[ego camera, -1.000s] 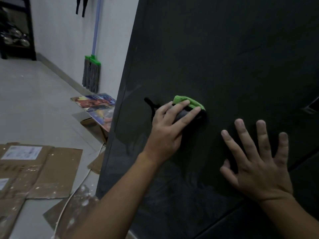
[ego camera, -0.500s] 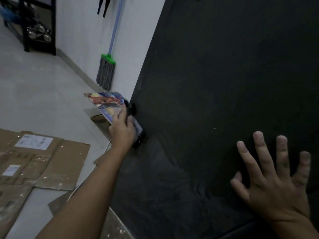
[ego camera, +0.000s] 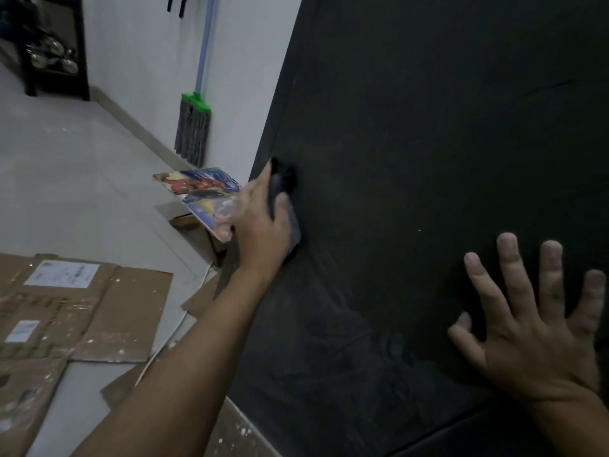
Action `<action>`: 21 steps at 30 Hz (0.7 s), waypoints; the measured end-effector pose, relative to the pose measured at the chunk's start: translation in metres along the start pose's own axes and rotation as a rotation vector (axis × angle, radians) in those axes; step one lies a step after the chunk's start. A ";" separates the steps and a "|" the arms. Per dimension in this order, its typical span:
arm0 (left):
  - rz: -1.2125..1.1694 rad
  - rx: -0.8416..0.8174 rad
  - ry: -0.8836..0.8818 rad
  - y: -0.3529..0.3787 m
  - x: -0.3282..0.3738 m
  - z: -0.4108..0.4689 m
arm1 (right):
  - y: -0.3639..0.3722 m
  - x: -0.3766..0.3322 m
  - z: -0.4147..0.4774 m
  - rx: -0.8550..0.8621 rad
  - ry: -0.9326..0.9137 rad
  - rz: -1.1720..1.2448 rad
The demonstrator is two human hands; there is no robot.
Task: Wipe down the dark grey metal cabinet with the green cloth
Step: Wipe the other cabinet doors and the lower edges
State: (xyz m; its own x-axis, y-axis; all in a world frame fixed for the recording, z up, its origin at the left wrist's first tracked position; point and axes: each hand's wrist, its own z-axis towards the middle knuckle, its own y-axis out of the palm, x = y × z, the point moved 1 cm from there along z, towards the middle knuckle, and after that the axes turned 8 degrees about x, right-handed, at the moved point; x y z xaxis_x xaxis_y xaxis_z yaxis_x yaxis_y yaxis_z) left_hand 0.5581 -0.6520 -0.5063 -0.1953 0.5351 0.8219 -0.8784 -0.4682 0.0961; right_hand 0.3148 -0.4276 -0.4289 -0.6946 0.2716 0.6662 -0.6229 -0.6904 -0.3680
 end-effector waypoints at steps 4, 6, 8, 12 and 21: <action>-0.056 -0.027 0.332 0.011 0.035 -0.026 | -0.001 0.000 0.001 -0.004 -0.002 -0.008; -0.054 -0.073 0.467 0.015 0.031 -0.051 | -0.001 -0.001 0.001 0.001 -0.002 -0.017; -0.079 -0.150 0.605 0.018 0.013 -0.081 | -0.001 -0.001 0.000 -0.004 0.000 -0.019; 0.021 -0.272 0.831 0.016 -0.037 -0.132 | -0.001 -0.001 0.001 -0.004 0.009 -0.007; 0.294 0.000 0.032 0.000 -0.056 -0.063 | 0.000 0.000 0.000 0.003 0.009 -0.010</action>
State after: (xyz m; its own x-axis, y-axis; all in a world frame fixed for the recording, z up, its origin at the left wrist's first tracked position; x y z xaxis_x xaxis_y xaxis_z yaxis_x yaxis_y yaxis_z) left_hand 0.5412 -0.6377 -0.5880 -0.4549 0.3988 0.7963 -0.7821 -0.6066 -0.1430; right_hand 0.3153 -0.4276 -0.4290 -0.6916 0.2840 0.6641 -0.6285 -0.6897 -0.3596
